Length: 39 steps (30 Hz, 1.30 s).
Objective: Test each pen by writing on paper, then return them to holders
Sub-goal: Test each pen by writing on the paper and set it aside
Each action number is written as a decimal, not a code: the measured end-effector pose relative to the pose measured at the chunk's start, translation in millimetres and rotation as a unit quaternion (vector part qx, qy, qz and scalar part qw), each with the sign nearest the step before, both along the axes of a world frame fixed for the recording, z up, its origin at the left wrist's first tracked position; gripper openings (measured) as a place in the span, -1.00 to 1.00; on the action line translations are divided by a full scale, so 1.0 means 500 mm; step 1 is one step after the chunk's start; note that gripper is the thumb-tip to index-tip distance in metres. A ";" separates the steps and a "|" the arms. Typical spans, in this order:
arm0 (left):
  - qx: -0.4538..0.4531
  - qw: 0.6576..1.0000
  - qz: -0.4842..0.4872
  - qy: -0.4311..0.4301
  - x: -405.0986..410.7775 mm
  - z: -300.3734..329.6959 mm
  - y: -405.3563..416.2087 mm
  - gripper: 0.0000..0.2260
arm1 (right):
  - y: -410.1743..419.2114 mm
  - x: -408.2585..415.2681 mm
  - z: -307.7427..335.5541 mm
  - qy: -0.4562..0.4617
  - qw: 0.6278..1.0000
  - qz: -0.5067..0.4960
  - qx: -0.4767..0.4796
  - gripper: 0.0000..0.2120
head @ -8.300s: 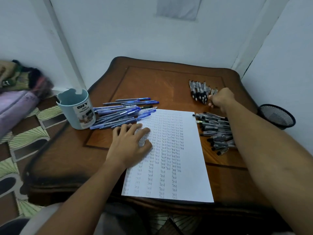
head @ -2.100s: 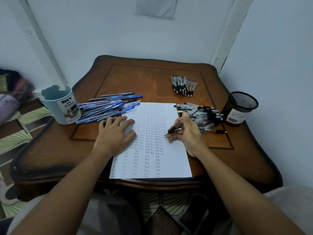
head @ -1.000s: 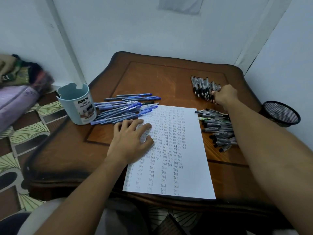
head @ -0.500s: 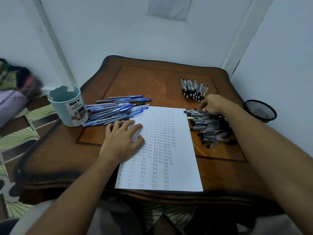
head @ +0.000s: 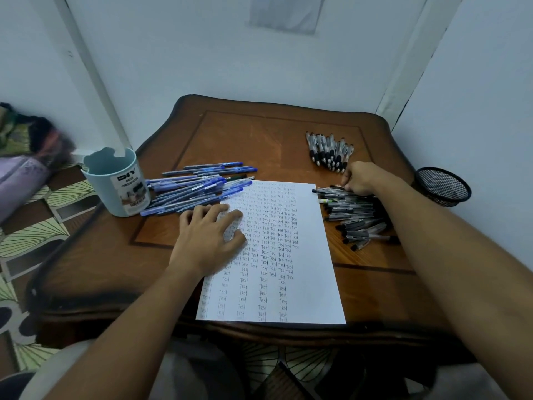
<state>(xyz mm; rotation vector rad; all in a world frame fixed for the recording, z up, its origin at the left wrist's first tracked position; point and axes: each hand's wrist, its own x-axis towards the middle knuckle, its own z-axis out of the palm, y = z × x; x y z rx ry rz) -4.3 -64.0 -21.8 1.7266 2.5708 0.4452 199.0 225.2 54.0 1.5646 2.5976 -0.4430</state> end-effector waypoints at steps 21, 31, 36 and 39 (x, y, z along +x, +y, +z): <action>0.004 1.000 0.000 0.006 -0.002 -0.003 0.004 -0.52 | -0.059 0.005 0.004 0.185 0.964 0.130 0.144 -0.61; 0.001 1.000 0.004 0.008 -0.001 -0.002 0.003 -0.52 | -0.168 -0.006 0.009 0.421 0.907 -0.005 -0.009 -0.75; 0.001 1.000 0.003 0.007 0.000 0.000 0.003 -0.52 | -0.213 0.000 0.000 0.602 0.762 -0.092 -0.221 -0.84; 0.000 1.000 0.001 0.009 -0.001 0.000 0.001 -0.52 | -0.249 0.010 -0.016 0.564 0.797 -0.084 -0.201 -0.64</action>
